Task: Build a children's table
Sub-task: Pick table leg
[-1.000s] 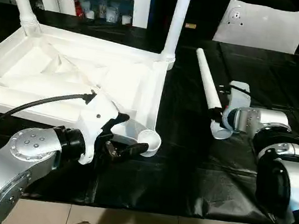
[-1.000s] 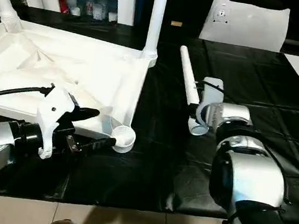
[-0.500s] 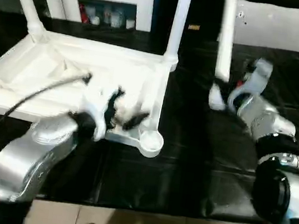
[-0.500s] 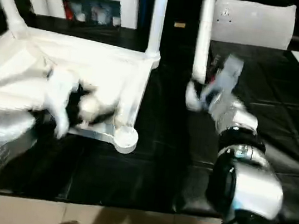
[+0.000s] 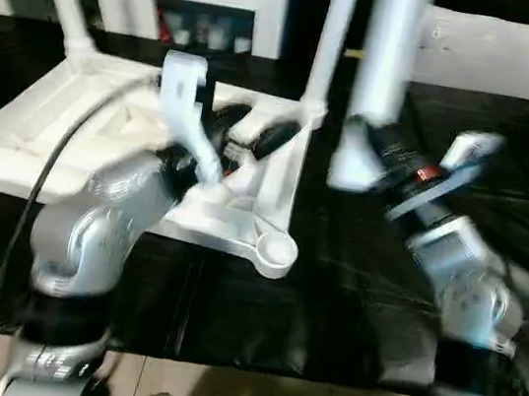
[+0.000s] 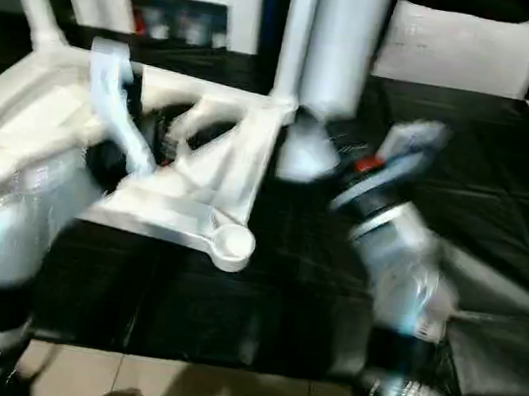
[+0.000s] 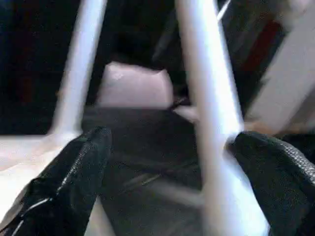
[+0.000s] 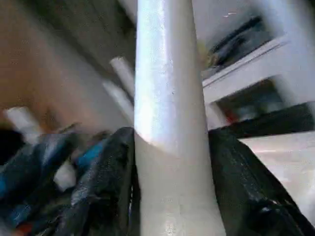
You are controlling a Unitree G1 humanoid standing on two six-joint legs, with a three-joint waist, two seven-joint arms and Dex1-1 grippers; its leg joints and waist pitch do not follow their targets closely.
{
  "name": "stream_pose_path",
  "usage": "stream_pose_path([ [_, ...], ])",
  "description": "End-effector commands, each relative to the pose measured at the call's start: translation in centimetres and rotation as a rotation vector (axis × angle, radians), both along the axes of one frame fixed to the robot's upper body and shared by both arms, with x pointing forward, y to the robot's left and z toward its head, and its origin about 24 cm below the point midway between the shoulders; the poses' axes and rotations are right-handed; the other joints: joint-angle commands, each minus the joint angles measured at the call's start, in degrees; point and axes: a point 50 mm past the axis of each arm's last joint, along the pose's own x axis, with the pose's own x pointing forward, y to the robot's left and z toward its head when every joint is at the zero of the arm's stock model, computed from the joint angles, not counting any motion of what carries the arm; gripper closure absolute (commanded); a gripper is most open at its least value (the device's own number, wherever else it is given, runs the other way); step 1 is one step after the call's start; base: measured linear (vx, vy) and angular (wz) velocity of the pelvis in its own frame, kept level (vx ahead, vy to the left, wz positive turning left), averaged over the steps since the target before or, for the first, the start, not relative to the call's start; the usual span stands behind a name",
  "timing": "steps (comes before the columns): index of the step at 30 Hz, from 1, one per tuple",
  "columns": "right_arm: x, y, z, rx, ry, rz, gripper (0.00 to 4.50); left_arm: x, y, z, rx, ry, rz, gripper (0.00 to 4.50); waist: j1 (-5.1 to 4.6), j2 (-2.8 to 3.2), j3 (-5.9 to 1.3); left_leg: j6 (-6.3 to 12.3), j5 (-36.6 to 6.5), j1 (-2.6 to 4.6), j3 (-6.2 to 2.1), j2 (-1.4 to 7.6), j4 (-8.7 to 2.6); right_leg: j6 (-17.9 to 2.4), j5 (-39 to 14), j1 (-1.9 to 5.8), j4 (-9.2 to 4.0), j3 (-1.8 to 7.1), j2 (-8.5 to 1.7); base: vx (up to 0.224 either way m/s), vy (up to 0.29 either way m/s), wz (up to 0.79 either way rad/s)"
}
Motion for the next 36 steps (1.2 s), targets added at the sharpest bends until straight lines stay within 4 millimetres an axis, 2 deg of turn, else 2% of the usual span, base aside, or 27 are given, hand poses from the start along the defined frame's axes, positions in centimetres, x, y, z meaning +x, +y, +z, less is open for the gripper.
stream_pose_path([
  [1, -1.4, 0.9, 1.1, 0.025, -0.054, 0.122, 2.63, 0.5, 0.2, 0.4, -0.092, 0.045, -0.019, 0.0, 0.21, -1.05, -5.06, 1.96, -3.77, -0.2, 0.18, 0.92, -3.56, -6.42, -15.34, 3.83, -5.7, 2.81, -5.0, 0.0, 0.0, 0.0],
  [3, -2.0, 1.2, 1.0, 0.017, -0.057, 0.159, 2.63, 0.6, 0.0, 0.8, -0.14, 0.055, -0.048, 0.0, 0.43, -0.94, -5.1, 1.48, -3.89, -0.33, 0.17, 0.82, -3.53, -4.79, -18.19, 3.61, -6.23, 2.69, -5.12, 0.0, 0.0, 0.0],
  [4, -2.1, 1.3, 1.0, 0.019, -0.054, 0.174, 2.63, 0.5, -0.2, 1.0, -0.157, 0.052, -0.069, 0.0, 0.45, -0.68, -5.13, 1.25, -4.11, -0.16, -0.01, 1.03, -3.63, -4.74, -18.47, 3.37, -6.16, 2.72, -5.17, 0.0, 0.0, 0.0],
  [7, -3.1, 1.5, 0.9, 0.013, -0.04, 0.231, 2.63, 0.4, -0.7, 1.9, -0.237, 0.059, -0.149, 0.0, 0.63, -0.69, -5.2, 1.04, -4.76, 0.02, 0.09, 0.95, -3.61, -4.7, -18.43, 3.26, -6.4, 2.73, -5.03, 0.0, 0.0, 0.0],
  [9, -3.5, 1.6, 0.9, 0.01, -0.035, 0.256, 2.63, 0.5, -0.9, 2.0, -0.234, 0.063, -0.171, 0.0, 0.87, -0.79, -5.38, 1.09, -4.0, -0.14, -0.18, 1.12, -3.78, -5.02, -15.71, 3.42, -6.07, 2.59, -4.93, 0.0, 0.0, 0.0],
  [14, -4.0, 1.7, 0.9, 0.018, -0.021, 0.287, 2.63, 0.3, -0.9, 2.2, -0.282, 0.065, -0.252, 0.0, 0.94, -0.73, -5.42, 0.75, -4.51, -0.08, -0.14, 1.18, -3.86, -5.77, -15.07, 3.38, -6.17, 2.59, -5.17, 0.0, 0.0, 0.0],
  [15, -4.2, 1.7, 0.8, 0.013, -0.021, 0.3, 2.63, 0.1, -0.8, 2.3, -0.304, 0.055, -0.288, 0.19, 0.93, -0.79, -5.39, 0.71, -4.67, -0.12, -0.14, 1.18, -3.89, -5.78, -15.26, 3.4, -6.2, 2.59, -5.21, 0.0, 0.0, 0.0],
  [17, -4.5, 1.8, 0.6, 0.003, -0.017, 0.326, 2.63, -0.4, -0.7, 2.3, -0.314, 0.037, -0.348, 0.19, 1.0, -1.12, -5.41, 0.62, -4.49, -0.25, -0.11, 1.12, -3.95, -5.55, -15.57, 3.58, -6.19, 2.61, -5.3, 0.0, 0.0, 0.0],
  [18, -4.6, 1.9, 0.5, 0.0, -0.015, 0.332, 2.63, -0.5, -0.7, 2.3, -0.313, 0.036, -0.36, 0.3, 1.03, -0.94, -5.38, 0.58, -4.42, -0.22, -0.13, 1.19, -3.97, -5.26, -15.82, 3.45, -6.19, 2.62, -5.31, 0.0, 0.0, 0.0],
  [22, -4.8, 2.0, 0.4, -0.015, -0.005, 0.348, 2.63, -0.6, -0.5, 2.1, -0.314, 0.04, -0.379, 0.38, 0.99, -1.14, -5.34, 0.4, -4.72, -0.22, -0.09, 1.2, -4.03, -4.54, -16.96, 3.49, -6.35, 2.63, -5.34, 0.0, 0.0, 0.0],
  [27, -4.9, 2.0, 0.3, -0.033, -0.003, 0.356, 2.63, -0.5, -0.3, 2.2, -0.324, 0.036, -0.393, 0.38, 1.02, -1.09, -5.32, 0.24, -4.58, -0.24, -0.1, 1.17, -4.02, -3.69, -17.85, 3.44, -6.42, 2.65, -5.34, 0.0, 0.0, 0.0],
  [28, -4.8, 2.0, 0.3, -0.036, -0.004, 0.355, 2.63, -0.5, -0.2, 2.2, -0.328, 0.034, -0.398, 0.38, 1.05, -0.96, -5.35, 0.25, -4.52, -0.21, -0.11, 1.18, -4.0, -3.73, -17.71, 3.4, -6.4, 2.63, -5.32, 0.0, 0.0, 0.0],
  [36, -4.8, 1.9, 0.3, -0.051, -0.001, 0.353, 2.63, -0.7, -0.3, 2.0, -0.337, 0.029, -0.415, 0.38, 0.98, -1.16, -5.35, 0.2, -4.36, -0.28, -0.07, 1.19, -4.0, -4.26, -16.68, 3.48, -6.29, 2.64, -5.32, 0.0, 0.0, 0.0],
])
